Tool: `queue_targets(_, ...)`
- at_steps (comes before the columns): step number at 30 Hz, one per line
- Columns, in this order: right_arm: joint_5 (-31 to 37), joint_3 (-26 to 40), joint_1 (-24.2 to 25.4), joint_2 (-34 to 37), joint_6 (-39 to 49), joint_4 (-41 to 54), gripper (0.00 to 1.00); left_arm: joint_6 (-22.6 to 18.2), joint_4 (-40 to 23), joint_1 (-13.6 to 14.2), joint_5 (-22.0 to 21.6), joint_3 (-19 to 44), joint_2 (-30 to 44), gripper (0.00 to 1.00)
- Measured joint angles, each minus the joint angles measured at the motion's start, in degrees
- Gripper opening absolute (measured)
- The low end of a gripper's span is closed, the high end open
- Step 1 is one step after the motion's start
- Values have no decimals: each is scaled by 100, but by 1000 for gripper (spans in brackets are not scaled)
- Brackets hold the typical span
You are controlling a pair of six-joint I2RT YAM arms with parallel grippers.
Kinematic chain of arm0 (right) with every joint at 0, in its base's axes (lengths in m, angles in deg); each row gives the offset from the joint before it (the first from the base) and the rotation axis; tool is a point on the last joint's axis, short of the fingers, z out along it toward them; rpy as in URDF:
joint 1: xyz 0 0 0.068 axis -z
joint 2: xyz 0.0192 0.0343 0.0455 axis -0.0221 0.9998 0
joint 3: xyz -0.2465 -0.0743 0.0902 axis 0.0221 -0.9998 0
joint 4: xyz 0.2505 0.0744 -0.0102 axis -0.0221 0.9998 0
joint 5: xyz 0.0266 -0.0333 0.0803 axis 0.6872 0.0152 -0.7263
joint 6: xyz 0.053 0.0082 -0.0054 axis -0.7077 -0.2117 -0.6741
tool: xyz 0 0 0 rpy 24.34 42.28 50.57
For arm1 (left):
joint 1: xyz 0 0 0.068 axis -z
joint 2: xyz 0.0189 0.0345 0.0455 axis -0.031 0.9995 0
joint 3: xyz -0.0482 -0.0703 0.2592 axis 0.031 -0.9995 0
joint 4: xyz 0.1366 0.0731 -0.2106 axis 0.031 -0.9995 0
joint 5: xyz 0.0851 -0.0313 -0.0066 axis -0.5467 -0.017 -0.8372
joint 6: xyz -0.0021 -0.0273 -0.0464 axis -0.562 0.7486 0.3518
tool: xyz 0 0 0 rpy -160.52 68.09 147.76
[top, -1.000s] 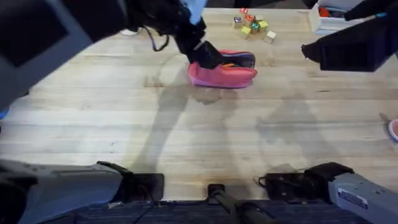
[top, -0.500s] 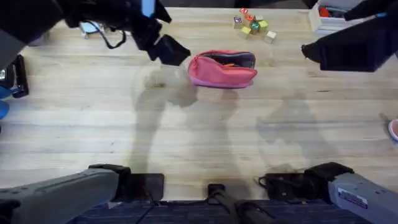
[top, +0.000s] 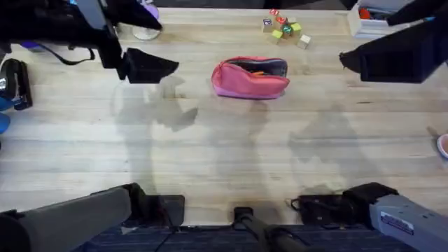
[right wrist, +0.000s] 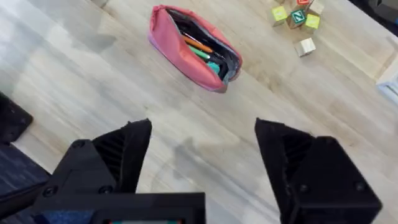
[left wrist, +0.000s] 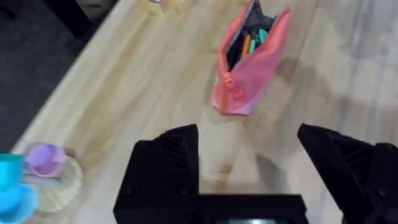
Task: Unzip the bag, pick up the pens from the table one at a time and place them inside, then zip the bag closed.
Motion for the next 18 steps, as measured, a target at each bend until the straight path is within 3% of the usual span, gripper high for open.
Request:
queue_targets(12, -2, 0, 0, 85, 0, 69, 997, -378, 282, -81, 222, 0, 10, 995)
queue_targets(18, -159, 0, 0, 160, -44, 250, 997, -914, -159, -81, 222, 0, 321, 995)
